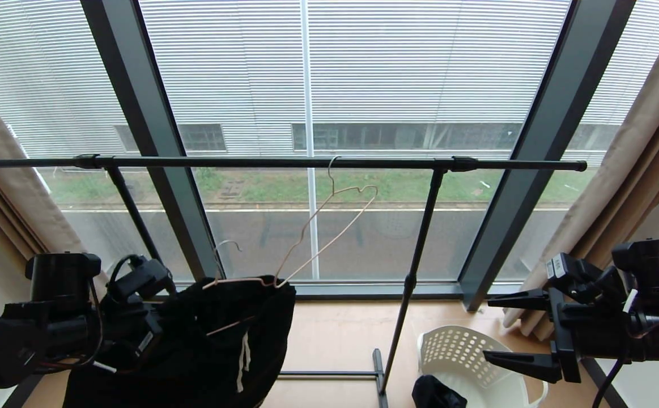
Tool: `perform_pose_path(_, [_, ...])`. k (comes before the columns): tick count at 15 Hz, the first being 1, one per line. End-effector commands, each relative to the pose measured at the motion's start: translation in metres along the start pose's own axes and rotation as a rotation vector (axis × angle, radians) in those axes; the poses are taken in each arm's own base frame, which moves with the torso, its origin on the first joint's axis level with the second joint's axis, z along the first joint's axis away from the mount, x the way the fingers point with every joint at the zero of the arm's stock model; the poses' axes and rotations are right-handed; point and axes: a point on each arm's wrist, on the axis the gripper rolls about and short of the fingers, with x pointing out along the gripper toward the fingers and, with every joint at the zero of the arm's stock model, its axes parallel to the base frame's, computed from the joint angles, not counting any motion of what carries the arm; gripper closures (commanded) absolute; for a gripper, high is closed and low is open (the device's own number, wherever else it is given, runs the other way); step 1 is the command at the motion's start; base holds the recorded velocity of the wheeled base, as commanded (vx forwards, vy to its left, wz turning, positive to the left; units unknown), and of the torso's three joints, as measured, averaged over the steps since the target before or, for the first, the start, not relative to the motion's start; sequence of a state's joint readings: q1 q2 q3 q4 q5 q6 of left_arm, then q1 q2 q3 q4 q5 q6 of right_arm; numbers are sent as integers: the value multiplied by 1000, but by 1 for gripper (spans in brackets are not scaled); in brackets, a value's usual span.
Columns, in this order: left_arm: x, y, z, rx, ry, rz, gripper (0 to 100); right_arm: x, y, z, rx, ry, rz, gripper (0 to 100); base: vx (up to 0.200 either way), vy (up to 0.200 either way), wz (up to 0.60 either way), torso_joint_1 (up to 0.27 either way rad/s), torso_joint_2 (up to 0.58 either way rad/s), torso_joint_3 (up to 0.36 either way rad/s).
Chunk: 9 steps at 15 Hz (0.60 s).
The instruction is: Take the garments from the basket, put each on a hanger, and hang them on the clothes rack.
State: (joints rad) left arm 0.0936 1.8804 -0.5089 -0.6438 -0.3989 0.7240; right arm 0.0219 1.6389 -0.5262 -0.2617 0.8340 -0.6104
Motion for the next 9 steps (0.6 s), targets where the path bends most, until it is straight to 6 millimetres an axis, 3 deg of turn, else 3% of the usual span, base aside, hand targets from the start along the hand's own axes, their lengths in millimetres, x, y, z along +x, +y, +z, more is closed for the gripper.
perform_pose_path(1, [6,21,21,-79,-77,69,100,2,-2,-1,5,4,6,0,0,0,0,0,0,0])
perform_pose_path(2, [7,25,28,-97,-104,88,100,3,-2,-2,8,6,6,0,0,0,0,0,0,0])
perform_pose_path(4, [16,29,62,-145,-207,108,100,5,-4,-5,-8,-3,-6,0,0,0,0,0,0,0])
perform_pose_path(6, [26,28,75,-157,-239,90,100,6,-5,-5,-13,0,-19,0,0,0,0,0,0,0])
perform_pose_path(9, [36,24,76,-147,-271,85,100,7,-5,-6,-11,3,-19,0,0,0,0,0,0,0])
